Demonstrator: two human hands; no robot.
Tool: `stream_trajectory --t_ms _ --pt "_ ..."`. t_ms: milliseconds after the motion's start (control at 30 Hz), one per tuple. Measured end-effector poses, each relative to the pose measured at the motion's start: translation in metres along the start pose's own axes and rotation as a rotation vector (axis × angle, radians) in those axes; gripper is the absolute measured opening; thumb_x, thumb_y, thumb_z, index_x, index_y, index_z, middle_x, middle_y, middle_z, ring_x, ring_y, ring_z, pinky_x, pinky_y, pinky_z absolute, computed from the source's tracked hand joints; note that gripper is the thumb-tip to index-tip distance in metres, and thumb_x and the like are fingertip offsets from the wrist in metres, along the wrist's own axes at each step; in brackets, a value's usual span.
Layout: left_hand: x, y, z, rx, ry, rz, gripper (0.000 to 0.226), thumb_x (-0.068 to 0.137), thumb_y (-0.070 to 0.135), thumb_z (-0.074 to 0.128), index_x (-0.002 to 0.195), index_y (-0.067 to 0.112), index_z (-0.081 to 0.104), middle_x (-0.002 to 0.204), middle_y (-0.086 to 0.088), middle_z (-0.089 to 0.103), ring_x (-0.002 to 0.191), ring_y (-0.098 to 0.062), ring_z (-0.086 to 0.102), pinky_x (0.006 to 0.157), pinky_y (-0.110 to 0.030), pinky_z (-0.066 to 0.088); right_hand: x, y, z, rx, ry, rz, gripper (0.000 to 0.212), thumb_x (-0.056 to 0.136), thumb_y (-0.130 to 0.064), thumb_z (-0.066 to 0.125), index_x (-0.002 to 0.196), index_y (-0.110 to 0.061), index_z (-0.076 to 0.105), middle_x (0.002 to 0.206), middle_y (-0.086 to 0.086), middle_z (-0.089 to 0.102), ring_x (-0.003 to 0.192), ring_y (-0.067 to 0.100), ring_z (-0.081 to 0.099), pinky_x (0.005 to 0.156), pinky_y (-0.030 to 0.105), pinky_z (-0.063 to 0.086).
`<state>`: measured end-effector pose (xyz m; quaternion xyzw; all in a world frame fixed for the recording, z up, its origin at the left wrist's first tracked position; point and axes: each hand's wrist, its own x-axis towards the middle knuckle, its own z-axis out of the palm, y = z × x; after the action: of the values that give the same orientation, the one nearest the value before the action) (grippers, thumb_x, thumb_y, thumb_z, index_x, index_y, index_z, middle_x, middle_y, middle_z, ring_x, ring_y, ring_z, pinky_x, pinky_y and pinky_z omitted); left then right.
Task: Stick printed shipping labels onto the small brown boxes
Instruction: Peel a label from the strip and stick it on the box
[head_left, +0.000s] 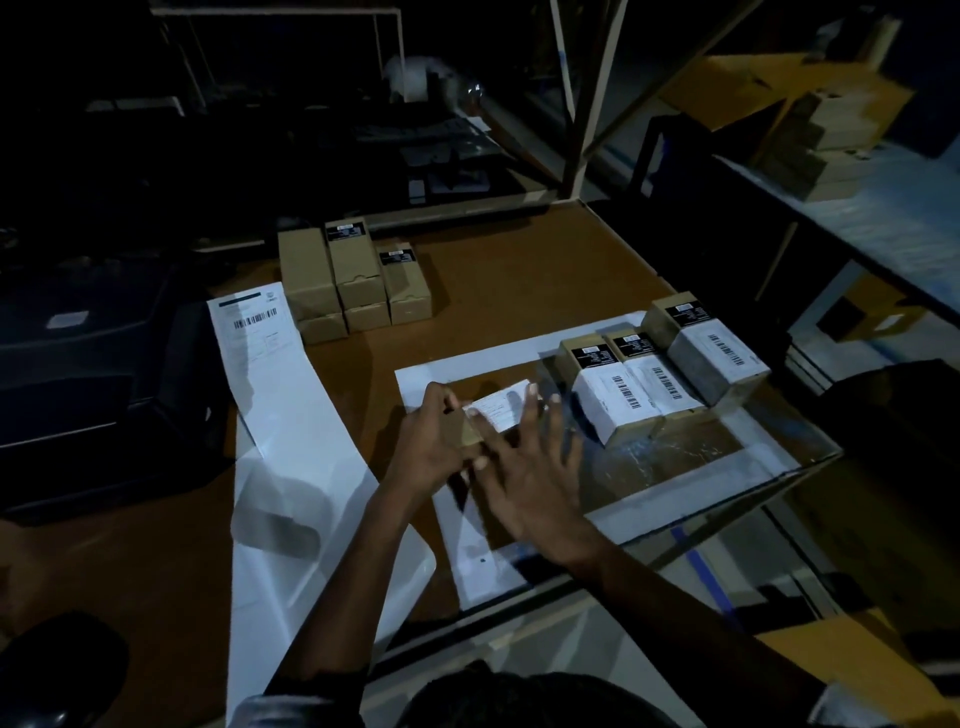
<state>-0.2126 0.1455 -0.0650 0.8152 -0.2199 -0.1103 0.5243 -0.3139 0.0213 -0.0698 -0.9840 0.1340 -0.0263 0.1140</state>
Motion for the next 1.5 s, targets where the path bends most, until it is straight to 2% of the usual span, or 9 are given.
stream_trajectory --t_ms 167,367,533,733,933,1033,1167,1367,1500 --pt "0.0 0.0 -0.001 0.055 -0.014 -0.014 0.06 0.069 0.023 0.091 0.104 0.031 0.044 0.11 0.018 0.058 0.106 -0.006 0.06 0.065 -0.018 0.058 0.008 0.033 -0.001 0.027 0.085 0.207 0.056 0.095 -0.068 0.005 0.149 -0.062 -0.007 0.161 0.008 -0.035 0.148 0.038 -0.03 0.117 0.069 -0.004" --pt "0.0 0.002 -0.003 0.029 -0.034 -0.019 0.057 0.07 0.026 0.091 0.105 0.031 0.046 0.108 0.015 0.059 0.096 -0.003 0.06 0.059 -0.016 0.055 -0.015 0.007 0.01 0.0 -0.002 -0.026 0.061 0.088 -0.067 -0.011 0.148 -0.058 -0.018 0.155 0.004 -0.045 0.14 0.034 -0.044 0.113 0.062 -0.015" --pt "-0.002 0.0 -0.005 0.068 -0.04 0.004 0.06 0.069 0.024 0.091 0.108 0.032 0.046 0.109 0.023 0.054 0.098 0.004 0.055 0.069 -0.017 0.058 -0.003 0.033 0.007 0.061 0.084 0.23 0.052 0.096 -0.066 -0.003 0.146 -0.063 -0.017 0.159 0.003 -0.04 0.146 0.036 -0.035 0.115 0.065 -0.011" --pt "0.001 0.003 -0.005 0.021 -0.045 -0.022 0.054 0.07 0.026 0.091 0.1 0.036 0.047 0.111 0.011 0.06 0.101 -0.01 0.061 0.063 -0.02 0.058 -0.011 0.014 0.015 -0.055 0.013 -0.037 0.06 0.093 -0.065 -0.002 0.149 -0.055 -0.021 0.157 0.004 -0.043 0.142 0.036 -0.041 0.114 0.064 -0.016" --pt "0.002 0.001 -0.003 0.122 -0.048 0.009 0.058 0.069 0.026 0.091 0.106 0.032 0.046 0.118 0.008 0.057 0.116 -0.012 0.054 0.072 -0.018 0.052 0.01 0.045 0.001 0.039 0.046 0.244 0.053 0.099 -0.062 0.004 0.149 -0.059 -0.016 0.161 0.007 -0.034 0.146 0.037 -0.033 0.117 0.068 -0.003" --pt "0.003 0.001 0.0 0.138 -0.018 0.027 0.06 0.065 0.042 0.09 0.105 0.032 0.046 0.111 0.01 0.058 0.109 -0.011 0.057 0.071 -0.026 0.055 0.008 0.027 -0.004 0.051 0.027 0.173 0.055 0.097 -0.067 -0.001 0.15 -0.058 -0.012 0.16 0.004 -0.036 0.146 0.036 -0.034 0.116 0.066 -0.011" --pt "0.004 0.004 0.001 0.159 0.013 0.007 0.057 0.068 0.037 0.089 0.105 0.03 0.046 0.107 0.008 0.06 0.102 -0.013 0.059 0.065 -0.016 0.045 -0.003 0.014 -0.005 0.031 0.001 0.029 0.051 0.098 -0.065 0.004 0.149 -0.062 -0.006 0.157 -0.004 -0.042 0.144 0.033 -0.039 0.113 0.06 -0.017" --pt "0.003 0.001 0.001 0.193 0.016 0.007 0.06 0.068 0.038 0.088 0.107 0.037 0.042 0.112 0.013 0.057 0.112 -0.012 0.054 0.078 -0.028 0.054 0.038 0.031 -0.025 0.01 -0.024 0.261 0.058 0.098 -0.067 0.001 0.154 -0.055 0.01 0.16 0.005 -0.037 0.147 0.039 -0.032 0.115 0.065 -0.012" --pt "0.003 0.007 0.0 0.199 -0.008 0.023 0.057 0.073 0.017 0.083 0.111 0.032 0.043 0.103 0.016 0.056 0.104 -0.015 0.058 0.088 -0.036 0.048 0.031 0.003 -0.023 -0.012 -0.098 -0.009 0.054 0.1 -0.067 0.007 0.153 -0.056 0.004 0.159 -0.001 -0.039 0.145 0.035 -0.035 0.113 0.068 -0.013"
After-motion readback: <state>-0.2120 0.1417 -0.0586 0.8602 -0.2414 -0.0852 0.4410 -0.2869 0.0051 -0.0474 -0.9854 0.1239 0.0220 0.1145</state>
